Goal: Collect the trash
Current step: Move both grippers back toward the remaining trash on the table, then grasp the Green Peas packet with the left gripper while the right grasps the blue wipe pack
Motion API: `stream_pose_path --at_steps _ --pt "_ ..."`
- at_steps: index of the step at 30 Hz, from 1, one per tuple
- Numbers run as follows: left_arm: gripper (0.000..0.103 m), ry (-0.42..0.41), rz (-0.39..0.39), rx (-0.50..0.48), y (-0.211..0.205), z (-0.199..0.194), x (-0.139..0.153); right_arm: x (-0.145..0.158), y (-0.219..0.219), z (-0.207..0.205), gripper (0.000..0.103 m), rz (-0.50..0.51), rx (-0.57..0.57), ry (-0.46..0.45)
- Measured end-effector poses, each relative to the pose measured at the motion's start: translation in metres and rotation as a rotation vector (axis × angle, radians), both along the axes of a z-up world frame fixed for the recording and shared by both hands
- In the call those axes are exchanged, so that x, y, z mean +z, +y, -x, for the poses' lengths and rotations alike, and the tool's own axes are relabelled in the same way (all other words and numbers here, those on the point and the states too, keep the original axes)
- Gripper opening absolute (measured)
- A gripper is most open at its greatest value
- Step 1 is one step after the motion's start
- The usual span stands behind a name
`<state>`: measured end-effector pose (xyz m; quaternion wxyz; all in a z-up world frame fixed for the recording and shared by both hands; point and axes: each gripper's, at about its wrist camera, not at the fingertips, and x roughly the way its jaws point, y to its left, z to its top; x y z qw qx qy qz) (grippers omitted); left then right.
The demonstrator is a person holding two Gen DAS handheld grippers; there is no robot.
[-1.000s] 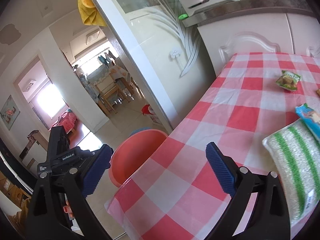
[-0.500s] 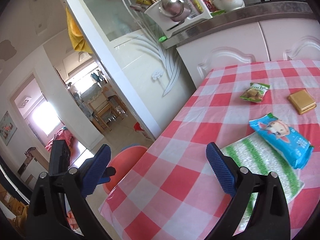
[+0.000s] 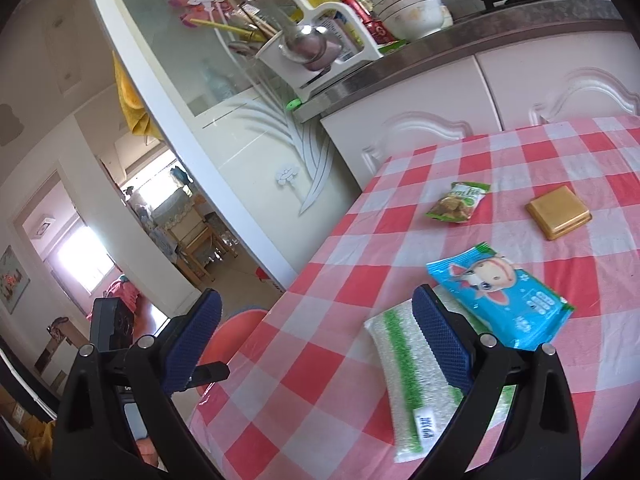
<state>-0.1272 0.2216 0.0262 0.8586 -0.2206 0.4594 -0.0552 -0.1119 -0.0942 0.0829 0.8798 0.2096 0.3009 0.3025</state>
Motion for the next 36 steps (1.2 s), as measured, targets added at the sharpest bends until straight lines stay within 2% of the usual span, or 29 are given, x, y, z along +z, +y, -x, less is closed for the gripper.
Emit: stream_pose_path --at_steps 12,22,27,31,36 --pt "0.094 -0.001 -0.024 -0.102 -0.046 -0.003 0.006 -0.006 -0.058 -0.011 0.096 -0.015 -0.121 0.016" --pt "0.094 0.009 -0.041 -0.159 -0.073 -0.007 0.007 -0.022 -0.1 -0.026 0.096 0.01 -0.22 0.066" --pt "0.094 -0.005 -0.072 -0.227 -0.095 -0.011 0.01 -0.032 -0.123 -0.035 0.096 0.004 -0.265 0.108" --pt "0.094 -0.01 -0.084 -0.263 -0.111 -0.023 0.014 -0.04 -0.129 -0.042 0.096 0.0 -0.25 0.143" --pt "0.094 -0.051 -0.067 -0.265 -0.118 -0.053 0.031 -0.046 -0.106 -0.051 0.096 0.076 -0.156 0.162"
